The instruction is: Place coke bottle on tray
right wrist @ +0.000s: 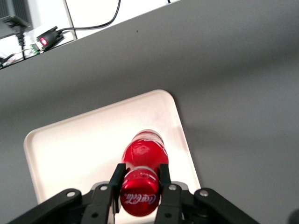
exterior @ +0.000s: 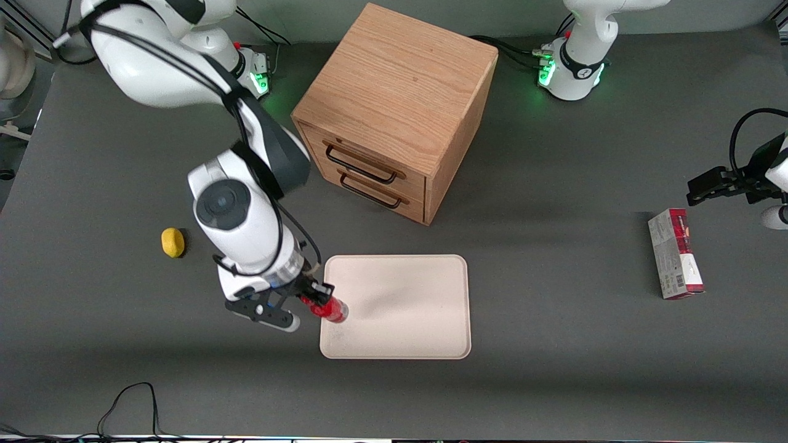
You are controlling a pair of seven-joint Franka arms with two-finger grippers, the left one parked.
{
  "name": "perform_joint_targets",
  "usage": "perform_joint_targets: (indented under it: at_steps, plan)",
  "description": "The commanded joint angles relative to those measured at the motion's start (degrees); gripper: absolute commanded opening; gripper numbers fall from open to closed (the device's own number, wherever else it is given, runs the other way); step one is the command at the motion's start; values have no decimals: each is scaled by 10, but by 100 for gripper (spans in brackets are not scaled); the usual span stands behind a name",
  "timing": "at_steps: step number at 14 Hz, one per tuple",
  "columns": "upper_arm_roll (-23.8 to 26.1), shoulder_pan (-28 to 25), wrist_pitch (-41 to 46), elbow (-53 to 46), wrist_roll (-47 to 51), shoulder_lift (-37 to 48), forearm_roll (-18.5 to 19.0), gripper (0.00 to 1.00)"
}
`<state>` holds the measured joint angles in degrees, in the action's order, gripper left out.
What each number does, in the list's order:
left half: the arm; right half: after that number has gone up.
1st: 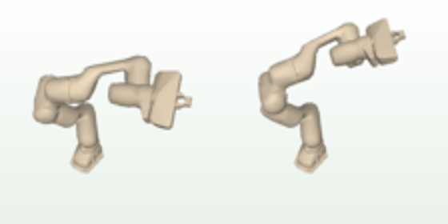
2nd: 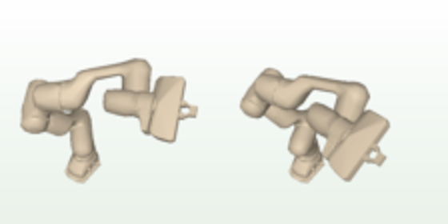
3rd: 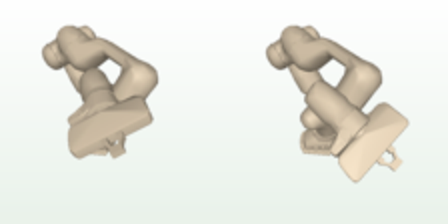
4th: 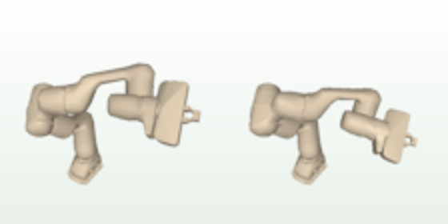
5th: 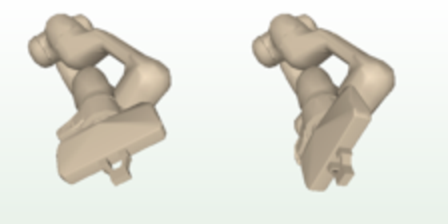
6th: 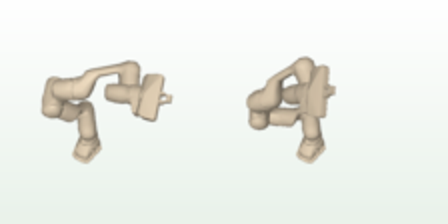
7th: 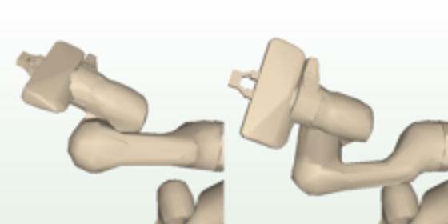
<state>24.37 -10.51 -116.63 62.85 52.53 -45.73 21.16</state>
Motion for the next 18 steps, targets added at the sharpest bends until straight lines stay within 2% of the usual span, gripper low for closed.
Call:
perform_joint_targets:
  at_steps: [1, 6, 9, 10, 11, 12, 18]
  plan:
    - [6, -4, -9, -24, -18, -30, 43, 0]
    - [5, -4, -39, -17, -48, -54, 48, 0]
    - [3, -4, -58, -3, -48, -58, 51, 17]
    - [2, -4, -64, 0, -49, -58, 56, 29]
    - [2, -4, -67, 1, -48, -59, 63, 72]
    - [2, -4, -68, 5, -47, -59, 76, 99]
    - [2, -5, -38, 7, -48, -27, 75, 100]
